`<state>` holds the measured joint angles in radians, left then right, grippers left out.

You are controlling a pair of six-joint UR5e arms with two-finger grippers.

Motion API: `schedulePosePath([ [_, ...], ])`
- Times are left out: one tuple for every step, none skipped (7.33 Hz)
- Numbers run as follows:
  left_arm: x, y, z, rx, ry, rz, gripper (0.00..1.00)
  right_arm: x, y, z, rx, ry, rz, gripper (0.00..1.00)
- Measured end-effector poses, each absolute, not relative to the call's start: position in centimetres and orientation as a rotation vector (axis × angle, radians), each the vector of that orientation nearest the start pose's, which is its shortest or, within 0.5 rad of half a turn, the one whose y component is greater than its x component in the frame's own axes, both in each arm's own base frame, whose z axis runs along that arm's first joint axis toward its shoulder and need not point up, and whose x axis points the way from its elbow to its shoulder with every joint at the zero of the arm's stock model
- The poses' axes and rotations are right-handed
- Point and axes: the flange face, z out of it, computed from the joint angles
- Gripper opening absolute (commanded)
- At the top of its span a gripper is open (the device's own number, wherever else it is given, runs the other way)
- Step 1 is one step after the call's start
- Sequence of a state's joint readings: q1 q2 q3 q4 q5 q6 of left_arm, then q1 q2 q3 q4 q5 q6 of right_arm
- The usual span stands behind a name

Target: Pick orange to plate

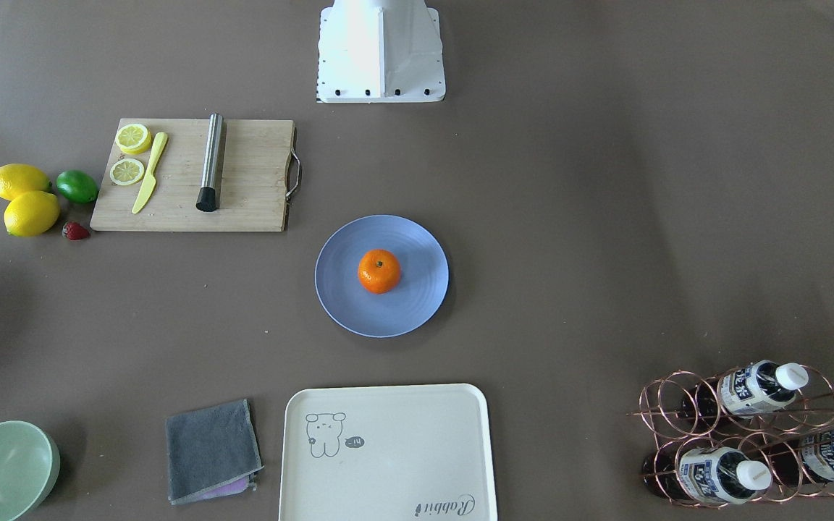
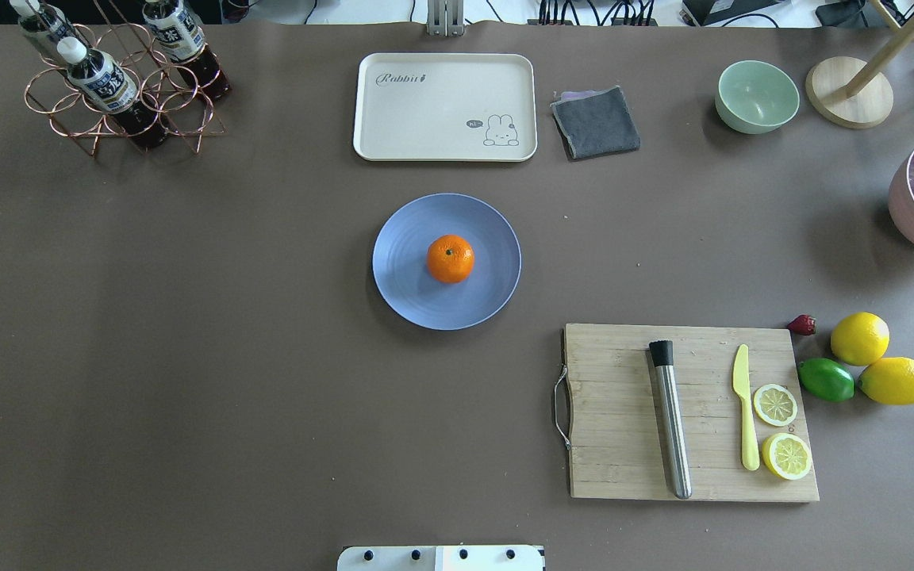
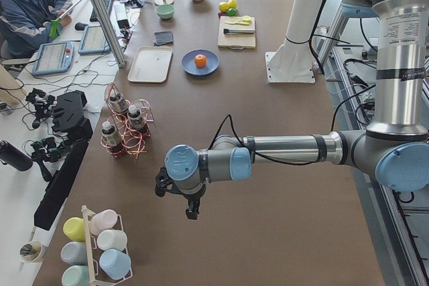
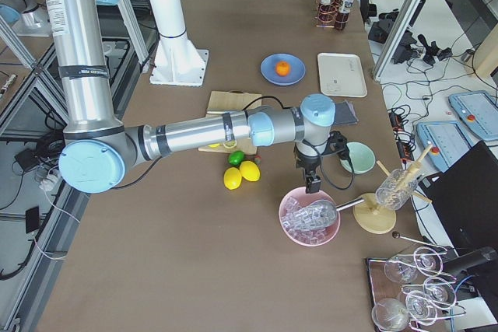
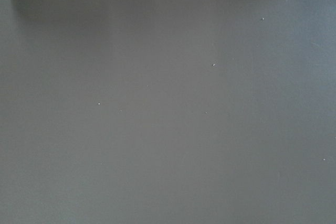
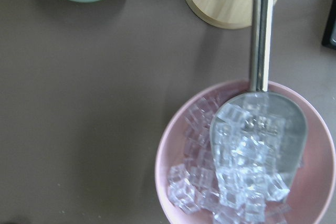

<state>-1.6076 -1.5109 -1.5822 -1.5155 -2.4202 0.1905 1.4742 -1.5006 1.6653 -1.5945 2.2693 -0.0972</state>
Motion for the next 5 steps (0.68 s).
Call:
schedulePosePath([
  [-7.5, -45.6, 68.2, 0.000, 0.855, 0.101, 0.98, 4.5, -50.0, 61.8, 0.103, -0.701, -0.202, 1.00],
  [-7.5, -45.6, 68.2, -0.001, 0.854, 0.101, 0.98, 6.5, -47.5, 64.3, 0.070, -0.706, -0.156, 1.00],
  [-7.6, -45.6, 68.2, -0.001, 0.853, 0.101, 0.98, 7.6, -45.6, 66.7, 0.032, -0.710, -0.118, 1.00],
  [-7.6, -45.6, 68.2, -0.001, 0.851, 0.100, 0.98, 8.1, -44.3, 68.8, -0.006, -0.714, -0.091, 1.00],
  [-7.6, -45.6, 68.2, -0.001, 0.851, 0.101, 0.98, 8.2, -43.6, 70.0, -0.029, -0.715, -0.078, 1.00],
])
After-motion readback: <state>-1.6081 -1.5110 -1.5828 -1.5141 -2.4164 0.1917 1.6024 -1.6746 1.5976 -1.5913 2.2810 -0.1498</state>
